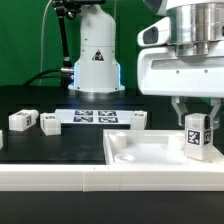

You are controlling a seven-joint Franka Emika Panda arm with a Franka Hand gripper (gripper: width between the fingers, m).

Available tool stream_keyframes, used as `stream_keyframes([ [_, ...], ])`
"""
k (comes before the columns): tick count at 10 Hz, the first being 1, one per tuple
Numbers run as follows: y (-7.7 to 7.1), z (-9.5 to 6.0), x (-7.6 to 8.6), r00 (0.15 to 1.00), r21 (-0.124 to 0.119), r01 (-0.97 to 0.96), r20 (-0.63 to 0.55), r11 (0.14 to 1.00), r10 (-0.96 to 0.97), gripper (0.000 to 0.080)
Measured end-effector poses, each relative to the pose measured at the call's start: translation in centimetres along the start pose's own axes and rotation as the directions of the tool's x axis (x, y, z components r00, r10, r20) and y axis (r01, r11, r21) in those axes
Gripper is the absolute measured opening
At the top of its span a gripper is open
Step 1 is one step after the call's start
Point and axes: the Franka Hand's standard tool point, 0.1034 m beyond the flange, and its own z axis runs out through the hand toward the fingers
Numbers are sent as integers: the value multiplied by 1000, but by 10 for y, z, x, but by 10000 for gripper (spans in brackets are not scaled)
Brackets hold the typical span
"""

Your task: Assemble one leg

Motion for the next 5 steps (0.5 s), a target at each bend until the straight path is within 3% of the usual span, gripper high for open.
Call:
stream_keyframes([
  [1, 0, 0, 0, 994, 11, -105, -10, 994, 105, 292],
  [5, 1, 0, 0, 962, 10, -273, 1, 962, 273, 294],
])
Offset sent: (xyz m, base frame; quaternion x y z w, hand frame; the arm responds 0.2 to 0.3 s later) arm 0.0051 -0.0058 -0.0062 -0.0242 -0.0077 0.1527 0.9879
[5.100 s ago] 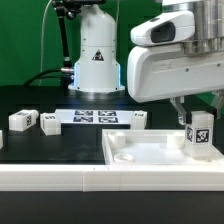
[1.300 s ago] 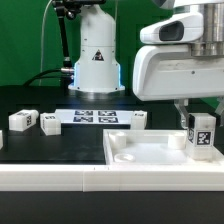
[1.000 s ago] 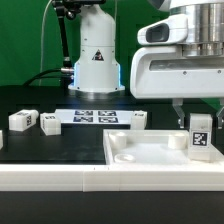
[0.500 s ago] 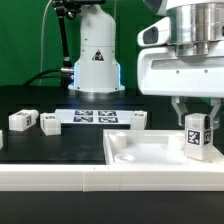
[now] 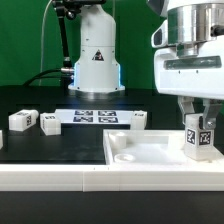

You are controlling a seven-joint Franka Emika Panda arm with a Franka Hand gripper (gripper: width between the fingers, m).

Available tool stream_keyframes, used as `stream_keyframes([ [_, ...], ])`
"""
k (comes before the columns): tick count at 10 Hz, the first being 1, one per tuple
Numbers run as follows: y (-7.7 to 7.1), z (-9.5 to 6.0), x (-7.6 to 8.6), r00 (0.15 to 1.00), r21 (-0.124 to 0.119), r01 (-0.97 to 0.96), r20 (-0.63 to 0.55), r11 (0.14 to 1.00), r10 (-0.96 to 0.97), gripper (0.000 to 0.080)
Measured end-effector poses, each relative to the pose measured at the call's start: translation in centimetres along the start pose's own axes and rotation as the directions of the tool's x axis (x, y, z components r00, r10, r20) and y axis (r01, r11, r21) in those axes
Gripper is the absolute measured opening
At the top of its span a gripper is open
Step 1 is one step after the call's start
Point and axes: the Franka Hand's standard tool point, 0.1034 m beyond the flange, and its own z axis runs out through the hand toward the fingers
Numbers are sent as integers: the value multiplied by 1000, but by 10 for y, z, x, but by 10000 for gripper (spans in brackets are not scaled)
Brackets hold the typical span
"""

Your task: Assemble one leg

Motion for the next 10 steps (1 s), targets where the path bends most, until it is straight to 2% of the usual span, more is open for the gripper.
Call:
stream_keyframes([
  [1, 0, 0, 0, 1000, 0, 19, 0, 1000, -19, 391],
  [2, 0, 0, 0, 998, 0, 58, 0, 998, -58, 526],
  [3, 1, 0, 0, 992, -8, 125, 4, 992, -125, 526],
  [4, 1, 1, 2, 981, -8, 193, 4, 981, -193, 626],
  [5, 3, 4, 0, 957, -11, 289, 7, 957, -289, 643],
  [6, 3, 4, -7, 912, -26, 411, 17, 911, -411, 648],
  [10, -2, 0, -9, 651, -26, 759, 46, 650, -758, 649],
])
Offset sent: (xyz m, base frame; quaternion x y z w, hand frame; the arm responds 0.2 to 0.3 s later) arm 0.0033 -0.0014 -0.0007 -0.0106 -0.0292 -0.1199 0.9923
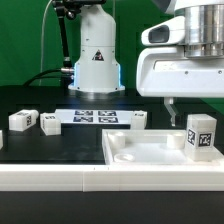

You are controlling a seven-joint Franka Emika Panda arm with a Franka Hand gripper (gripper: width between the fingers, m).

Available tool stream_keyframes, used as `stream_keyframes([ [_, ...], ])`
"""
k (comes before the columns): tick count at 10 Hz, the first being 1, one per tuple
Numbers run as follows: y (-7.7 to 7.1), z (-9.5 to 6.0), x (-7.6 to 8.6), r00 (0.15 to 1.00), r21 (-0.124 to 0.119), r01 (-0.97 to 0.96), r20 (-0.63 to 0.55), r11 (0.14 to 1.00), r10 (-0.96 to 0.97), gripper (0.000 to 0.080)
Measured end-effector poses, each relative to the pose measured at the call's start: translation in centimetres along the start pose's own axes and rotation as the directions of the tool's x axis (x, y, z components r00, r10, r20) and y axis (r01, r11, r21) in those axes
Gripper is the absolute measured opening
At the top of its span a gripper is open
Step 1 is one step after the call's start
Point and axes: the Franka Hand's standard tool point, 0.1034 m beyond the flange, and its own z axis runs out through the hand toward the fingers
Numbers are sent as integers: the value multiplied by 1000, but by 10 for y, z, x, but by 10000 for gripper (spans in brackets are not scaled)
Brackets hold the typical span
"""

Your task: Assemble one leg

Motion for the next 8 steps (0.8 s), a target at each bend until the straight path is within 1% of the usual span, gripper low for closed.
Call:
stream_keyframes([
  [3, 0, 0, 0, 972, -13, 236, 14, 972, -236, 649],
  [4, 0, 0, 1, 946, -20, 324, 16, 946, -323, 649],
  [6, 1, 0, 1, 912, -35, 411, 16, 911, -411, 649],
  [7, 1, 0, 3, 877, -47, 480, 4, 876, -480, 649],
  [8, 2, 0, 4, 857, -48, 515, 7, 856, -515, 649],
])
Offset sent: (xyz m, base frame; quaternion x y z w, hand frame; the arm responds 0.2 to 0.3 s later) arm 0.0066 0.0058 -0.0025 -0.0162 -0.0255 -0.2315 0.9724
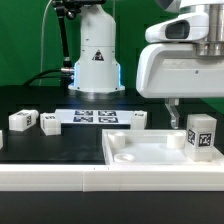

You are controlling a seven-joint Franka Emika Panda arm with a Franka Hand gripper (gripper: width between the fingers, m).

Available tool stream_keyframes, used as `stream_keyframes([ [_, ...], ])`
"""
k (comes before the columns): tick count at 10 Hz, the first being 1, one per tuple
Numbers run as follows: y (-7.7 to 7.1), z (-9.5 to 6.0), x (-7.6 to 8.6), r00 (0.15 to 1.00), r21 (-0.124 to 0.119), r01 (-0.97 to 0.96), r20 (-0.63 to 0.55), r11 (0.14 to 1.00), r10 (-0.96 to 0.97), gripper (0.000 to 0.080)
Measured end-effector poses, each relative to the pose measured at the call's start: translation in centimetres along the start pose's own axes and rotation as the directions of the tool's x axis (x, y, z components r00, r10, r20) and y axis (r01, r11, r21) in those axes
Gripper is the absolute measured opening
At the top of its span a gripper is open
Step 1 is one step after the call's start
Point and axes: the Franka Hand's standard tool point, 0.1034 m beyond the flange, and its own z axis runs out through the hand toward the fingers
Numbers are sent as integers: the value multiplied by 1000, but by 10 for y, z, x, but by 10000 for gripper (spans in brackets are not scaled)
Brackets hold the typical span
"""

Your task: Assemble one leg

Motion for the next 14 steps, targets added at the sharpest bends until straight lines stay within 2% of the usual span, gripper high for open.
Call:
stream_keyframes([
  [2, 0, 0, 0, 1000, 0, -9, 0, 1000, 9, 386],
  [3, 0, 0, 0, 1000, 0, -10, 0, 1000, 10, 290],
  [7, 0, 0, 0, 999, 0, -52, 0, 999, 52, 291],
  [8, 0, 0, 0, 995, 0, -98, 0, 995, 98, 291],
  [9, 0, 0, 0, 971, -1, -237, -2, 971, 237, 291],
  [12, 2, 1, 0, 869, 5, -495, -17, 869, 495, 291],
  [13, 4, 2, 1, 798, 21, -601, -28, 799, 602, 292],
  [14, 4, 2, 0, 727, 22, -686, -31, 728, 686, 292],
])
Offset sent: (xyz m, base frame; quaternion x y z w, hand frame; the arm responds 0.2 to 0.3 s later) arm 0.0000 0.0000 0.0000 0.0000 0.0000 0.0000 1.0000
